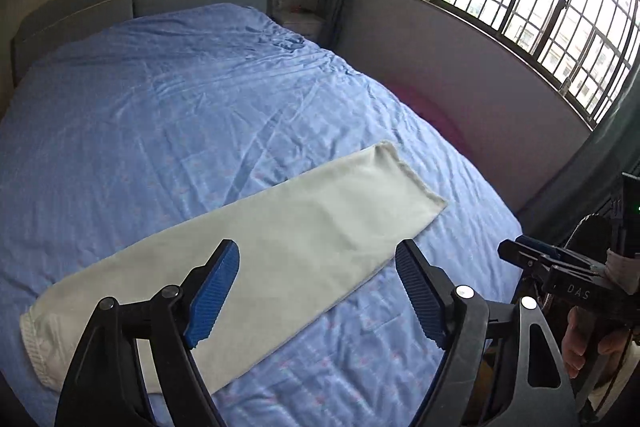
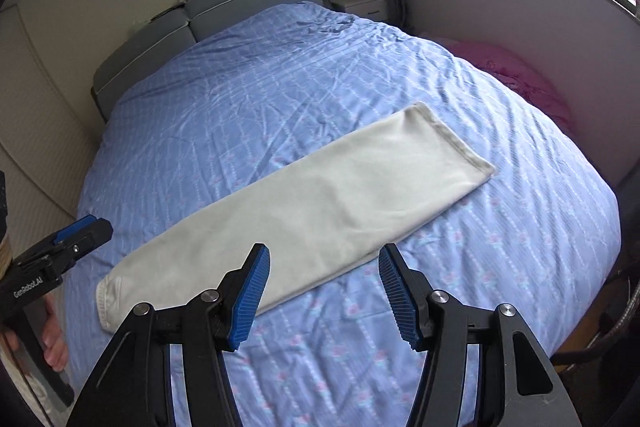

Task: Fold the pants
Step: 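Release the waistband from the left tool and raise both tools, then move both tools down to the folded end of the trousers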

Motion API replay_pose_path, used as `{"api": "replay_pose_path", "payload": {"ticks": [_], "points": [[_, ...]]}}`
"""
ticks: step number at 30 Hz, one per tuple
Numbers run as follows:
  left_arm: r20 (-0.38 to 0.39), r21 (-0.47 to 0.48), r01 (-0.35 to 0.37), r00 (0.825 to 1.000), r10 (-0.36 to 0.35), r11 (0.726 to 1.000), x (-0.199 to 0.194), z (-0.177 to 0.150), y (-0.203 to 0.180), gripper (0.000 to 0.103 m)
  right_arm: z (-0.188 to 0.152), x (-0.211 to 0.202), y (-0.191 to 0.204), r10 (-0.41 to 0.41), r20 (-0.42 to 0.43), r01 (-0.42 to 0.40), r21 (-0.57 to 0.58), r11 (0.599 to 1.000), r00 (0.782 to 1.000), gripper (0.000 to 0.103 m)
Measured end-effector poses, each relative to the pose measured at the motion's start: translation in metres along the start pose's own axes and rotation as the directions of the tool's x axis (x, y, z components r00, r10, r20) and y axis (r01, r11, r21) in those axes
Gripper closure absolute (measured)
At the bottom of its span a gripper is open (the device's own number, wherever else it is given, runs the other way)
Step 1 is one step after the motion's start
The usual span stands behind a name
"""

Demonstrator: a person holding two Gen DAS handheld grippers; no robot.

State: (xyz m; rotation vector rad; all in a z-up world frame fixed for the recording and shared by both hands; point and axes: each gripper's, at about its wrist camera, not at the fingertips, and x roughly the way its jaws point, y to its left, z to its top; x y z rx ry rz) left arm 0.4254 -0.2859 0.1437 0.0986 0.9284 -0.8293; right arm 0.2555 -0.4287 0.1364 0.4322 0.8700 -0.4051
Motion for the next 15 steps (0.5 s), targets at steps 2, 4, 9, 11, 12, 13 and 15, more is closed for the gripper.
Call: {"api": "replay_pose_path", "payload": {"ticks": [2,4,9,11,12,13,15], "points": [[-0.013,-0.009,0.046,0.999,-0.046,0.999,0.026,0.016,-0.023,0.022,0.011,0.000,-0.040,-0.005,0.012,0.005,0.024,1.000,1.000,0.045],[-0.029,0.001,0.059,0.998,-0.059,0.998,0.053,0.036,-0.042,0.022,0.023,0.005,-0.076,-0.016,0.016,0.015,0.046,0.999,1.000,0.045],[-0.084,0.080,0.061,0.995,-0.055,0.995,0.123,0.086,-0.077,0.022,0.052,0.031,-0.146,-0.042,0.008,0.041,0.134,0.990,0.999,0.045],[-0.099,0.144,0.063,0.994,-0.049,0.988,0.151,0.102,-0.090,0.022,0.058,0.043,-0.167,-0.049,0.017,0.046,0.163,0.986,0.999,0.044],[-0.108,0.178,0.060,0.993,-0.041,0.982,0.166,0.109,-0.097,0.021,0.061,0.052,-0.175,-0.055,0.017,0.051,0.180,0.982,0.998,0.045],[-0.119,0.209,0.064,0.992,-0.039,0.976,0.182,0.115,-0.103,0.021,0.062,0.061,-0.183,-0.057,0.015,0.053,0.200,0.978,0.998,0.045],[-0.160,0.261,0.089,0.986,-0.048,0.961,0.216,0.126,-0.113,0.021,0.064,0.079,-0.199,-0.066,0.004,0.062,0.259,0.964,0.998,0.045]]}}
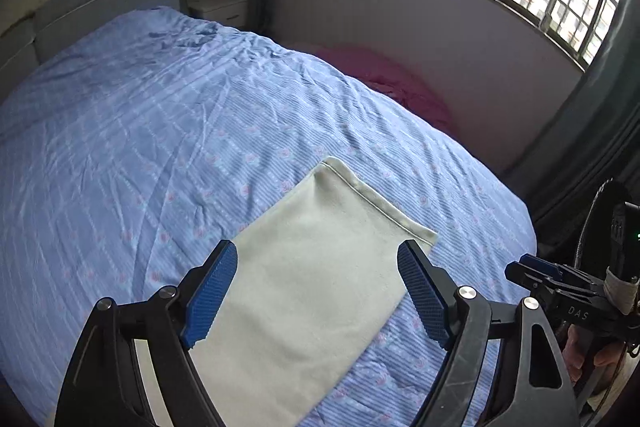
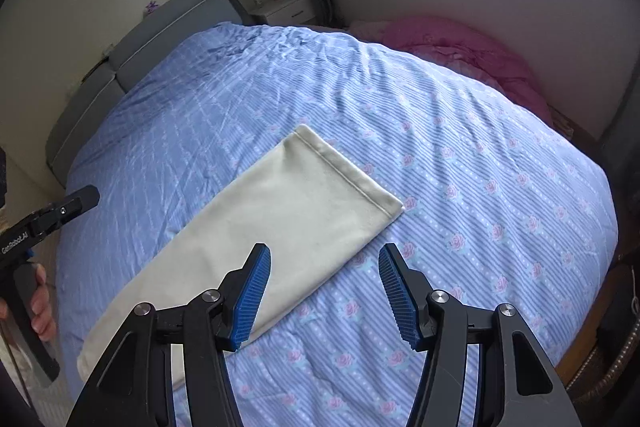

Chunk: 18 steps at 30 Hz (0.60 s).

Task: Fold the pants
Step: 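Move both tools down to the folded end of the trousers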

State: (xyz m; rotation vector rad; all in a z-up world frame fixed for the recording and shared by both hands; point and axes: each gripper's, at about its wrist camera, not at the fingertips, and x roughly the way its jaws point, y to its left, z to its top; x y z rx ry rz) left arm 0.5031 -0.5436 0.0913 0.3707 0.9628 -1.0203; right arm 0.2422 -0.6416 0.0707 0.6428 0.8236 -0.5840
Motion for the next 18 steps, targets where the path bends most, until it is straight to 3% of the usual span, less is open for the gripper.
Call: {"api": "replay_pose_path", "payload": {"ticks": [4,8,12,16,18], "points": [[-0.100,0.059,0.044,0.994,-0.038,0.997,0.074,0.029,-0.003,0.021,0.004,0.036,-0.027,-0.010,-0.003,0.011,0.111,0.994,1.000,0.045],[-0.215,0.124,0.066,0.976,-0.038,0.990,0.150,0.051,-0.009,0.021,0.001,0.078,-0.056,-0.011,-0.023,0.016,0.229,0.973,1.000,0.047],[-0.245,0.165,0.045,0.969,-0.003,0.985,0.207,0.068,-0.016,0.022,-0.001,0.120,-0.078,0.001,-0.047,0.013,0.302,0.953,0.999,0.050],[-0.301,0.186,0.027,0.953,0.030,0.982,0.251,0.078,-0.020,0.023,-0.004,0.155,-0.095,0.022,-0.089,0.012,0.368,0.930,0.996,0.054],[-0.334,0.176,0.048,0.942,0.013,0.983,0.269,0.080,-0.021,0.024,-0.006,0.168,-0.102,0.036,-0.111,0.011,0.393,0.919,0.993,0.056]]}}
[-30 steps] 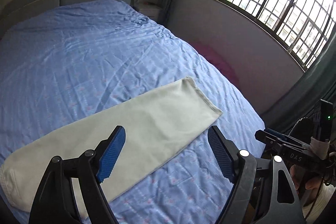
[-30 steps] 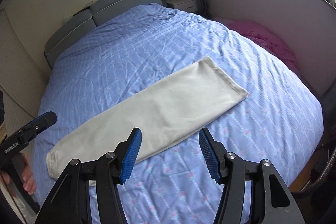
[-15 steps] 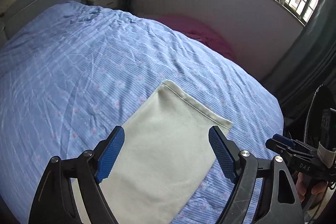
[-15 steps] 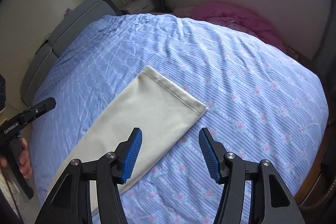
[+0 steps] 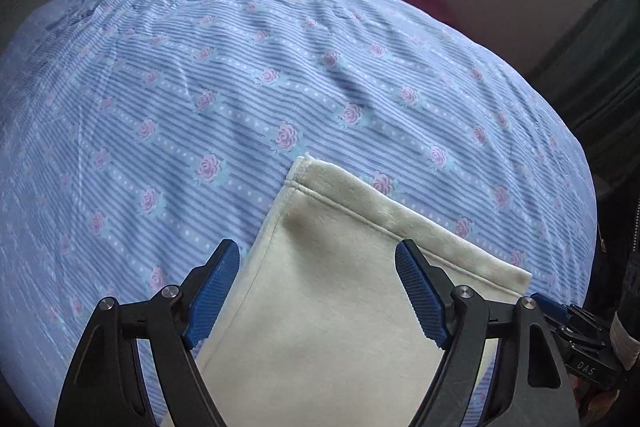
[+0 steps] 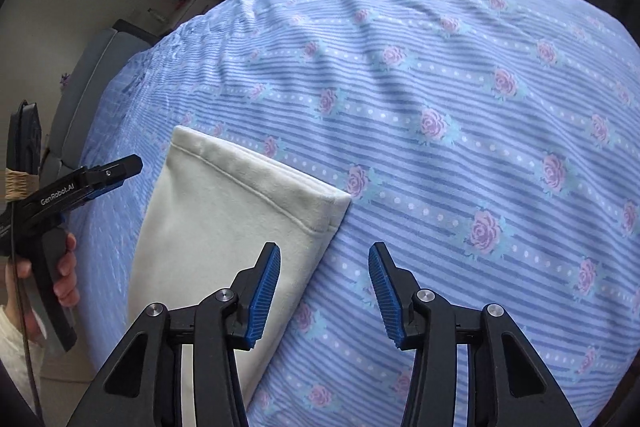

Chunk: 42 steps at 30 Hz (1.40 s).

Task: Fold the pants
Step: 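Move both tools down to the folded end of the trousers, then close both tools on the folded trouser end, then lift the held end with both tools and fold it toward the waistband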

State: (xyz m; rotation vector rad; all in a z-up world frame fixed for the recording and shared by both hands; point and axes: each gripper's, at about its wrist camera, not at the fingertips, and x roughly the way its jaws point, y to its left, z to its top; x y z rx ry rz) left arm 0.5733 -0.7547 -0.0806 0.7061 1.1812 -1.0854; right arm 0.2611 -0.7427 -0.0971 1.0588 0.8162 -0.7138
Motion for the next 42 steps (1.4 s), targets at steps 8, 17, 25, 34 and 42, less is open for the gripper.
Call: {"api": "replay_pose_path", "payload": {"ticks": [8,17,25,34,42], "points": [[-0.047,0.003,0.007,0.999,-0.007,1.000,0.045,0.026,0.007,0.034,0.005,0.036,-0.004,0.024,-0.075,-0.025,-0.013,1.000,0.997,0.064],[-0.100,-0.018,0.062,0.993,-0.063,0.998,0.077,0.038,0.012,0.049,0.014,0.053,-0.017,0.077,-0.093,-0.075,0.021,0.997,0.993,0.067],[-0.079,-0.091,0.069,0.994,-0.076,0.993,0.068,0.033,0.013,0.081,0.021,0.062,-0.007,0.052,-0.092,-0.056,-0.041,0.998,0.994,0.071],[0.100,-0.063,0.194,0.977,-0.187,0.979,-0.035,0.005,0.008,0.086,0.023,-0.004,0.034,0.057,-0.044,-0.064,-0.206,0.976,0.997,0.085],[0.270,-0.048,0.224,0.941,-0.203,0.973,-0.156,-0.046,0.043,0.086,-0.016,-0.093,0.115,0.086,0.080,-0.044,-0.421,0.906,0.993,0.087]]}}
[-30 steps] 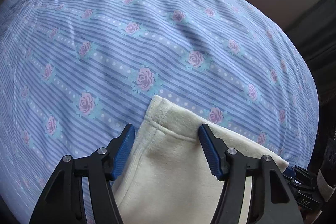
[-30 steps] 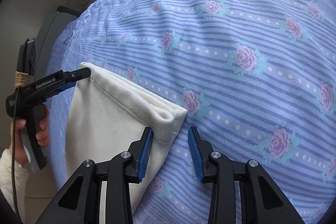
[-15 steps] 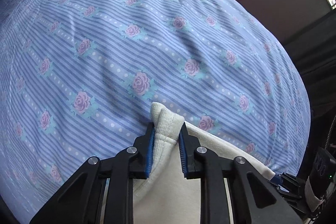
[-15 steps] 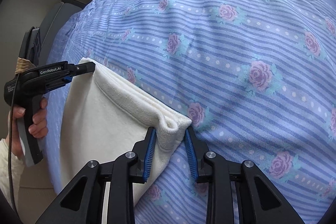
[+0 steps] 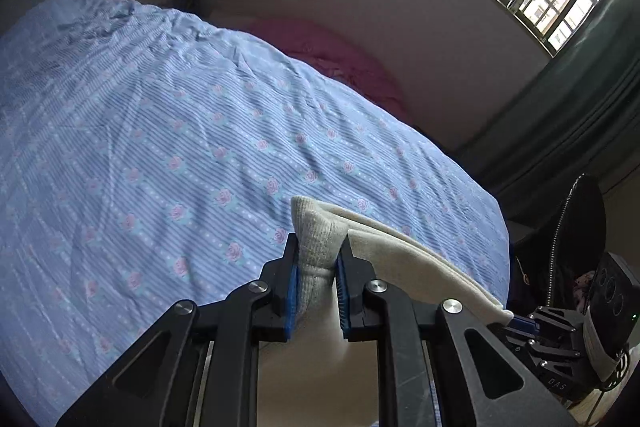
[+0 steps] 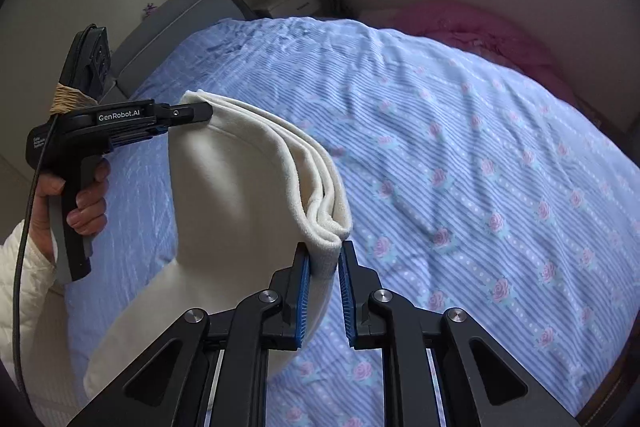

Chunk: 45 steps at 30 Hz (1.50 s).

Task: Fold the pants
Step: 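Lift the held end with both tools and fold it toward the waistband, then open both tools and move the left tool to the new fold edge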

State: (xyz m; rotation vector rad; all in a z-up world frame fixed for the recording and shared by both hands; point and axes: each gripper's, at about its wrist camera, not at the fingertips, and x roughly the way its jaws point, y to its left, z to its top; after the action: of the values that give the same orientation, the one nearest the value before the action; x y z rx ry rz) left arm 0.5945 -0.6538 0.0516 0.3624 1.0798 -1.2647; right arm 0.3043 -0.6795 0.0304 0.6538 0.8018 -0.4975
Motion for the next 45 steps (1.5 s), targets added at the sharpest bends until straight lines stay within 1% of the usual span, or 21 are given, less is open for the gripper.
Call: {"api": "replay_pose_path", "payload": {"ticks": [4,6,8,11,14,21,23,24,26,27,28,29,30,32,33,34,36,40,41,43,45], "points": [[0.049,-0.005,-0.038,0.998,0.039,0.999,-0.064,-0.033,0.022,0.086,-0.005,-0.032,0.062,0.008,0.041,-0.001,-0.156,0.988,0.999,0.088],[0.065,-0.027,-0.062,0.996,0.063,0.998,-0.092,-0.054,0.033,0.086,-0.015,-0.045,0.094,0.021,0.046,-0.009,-0.247,0.969,0.999,0.088],[0.070,-0.059,-0.082,0.994,0.086,0.995,-0.117,-0.077,0.044,0.086,-0.026,-0.051,0.127,0.057,0.032,-0.044,-0.316,0.948,0.998,0.089],[0.063,-0.106,-0.110,0.991,0.118,0.988,-0.142,-0.116,0.065,0.086,-0.052,-0.055,0.171,0.107,-0.018,-0.106,-0.399,0.911,0.994,0.090],[0.049,-0.151,-0.133,0.989,0.142,0.980,-0.158,-0.155,0.086,0.086,-0.085,-0.049,0.208,0.145,-0.097,-0.174,-0.461,0.871,0.985,0.091],[-0.017,-0.264,-0.189,0.981,0.191,0.946,-0.176,-0.250,0.151,0.086,-0.160,-0.017,0.263,0.169,-0.298,-0.308,-0.521,0.796,0.939,0.092],[-0.062,-0.300,-0.215,0.977,0.206,0.930,-0.174,-0.278,0.169,0.083,-0.178,-0.005,0.274,0.161,-0.355,-0.340,-0.529,0.778,0.921,0.092],[-0.085,-0.311,-0.241,0.971,0.225,0.920,-0.174,-0.292,0.177,0.078,-0.187,0.001,0.280,0.157,-0.384,-0.357,-0.532,0.768,0.910,0.092],[-0.123,-0.326,-0.330,0.944,0.306,0.886,-0.177,-0.321,0.192,0.073,-0.204,0.012,0.287,0.141,-0.437,-0.379,-0.528,0.760,0.889,0.091],[-0.139,-0.343,-0.372,0.928,0.345,0.863,-0.182,-0.335,0.199,0.067,-0.212,0.016,0.289,0.134,-0.459,-0.389,-0.521,0.760,0.878,0.090],[-0.150,-0.368,-0.392,0.920,0.362,0.843,-0.188,-0.349,0.205,0.060,-0.223,0.018,0.290,0.118,-0.479,-0.388,-0.517,0.763,0.870,0.086],[-0.161,-0.395,-0.404,0.914,0.371,0.825,-0.195,-0.363,0.209,0.058,-0.231,0.022,0.292,0.095,-0.507,-0.388,-0.512,0.767,0.857,0.077],[-0.168,-0.418,-0.411,0.911,0.376,0.810,-0.201,-0.375,0.210,0.057,-0.237,0.026,0.292,0.090,-0.541,-0.403,-0.495,0.770,0.836,0.074],[-0.178,-0.445,-0.401,0.916,0.360,0.801,-0.210,-0.396,0.202,0.057,-0.246,0.031,0.290,0.100,-0.592,-0.432,-0.452,0.780,0.800,0.074],[-0.175,-0.465,-0.390,0.921,0.349,0.795,-0.214,-0.406,0.196,0.057,-0.250,0.031,0.290,0.105,-0.604,-0.443,-0.444,0.779,0.790,0.073],[-0.168,-0.491,-0.372,0.928,0.334,0.787,-0.216,-0.415,0.189,0.057,-0.256,0.030,0.292,0.103,-0.607,-0.447,-0.449,0.774,0.788,0.073],[-0.129,-0.543,-0.313,0.948,0.291,0.779,-0.219,-0.428,0.170,0.057,-0.261,0.028,0.291,0.087,-0.590,-0.435,-0.479,0.762,0.802,0.067],[-0.036,-0.651,-0.166,0.981,0.188,0.741,-0.205,-0.445,0.127,0.058,-0.257,0.026,0.273,0.029,-0.549,-0.379,-0.538,0.753,0.836,0.067],[-0.013,-0.674,-0.125,0.987,0.158,0.728,-0.197,-0.448,0.119,0.058,-0.251,0.027,0.269,0.014,-0.543,-0.364,-0.544,0.756,0.840,0.067],[0.025,-0.726,-0.059,0.993,0.111,0.685,-0.180,-0.451,0.111,0.058,-0.244,0.032,0.257,-0.010,-0.538,-0.339,-0.546,0.766,0.843,0.067],[0.038,-0.762,-0.033,0.995,0.095,0.646,-0.168,-0.451,0.114,0.059,-0.238,0.039,0.252,-0.019,-0.539,-0.328,-0.540,0.775,0.842,0.067]]}}
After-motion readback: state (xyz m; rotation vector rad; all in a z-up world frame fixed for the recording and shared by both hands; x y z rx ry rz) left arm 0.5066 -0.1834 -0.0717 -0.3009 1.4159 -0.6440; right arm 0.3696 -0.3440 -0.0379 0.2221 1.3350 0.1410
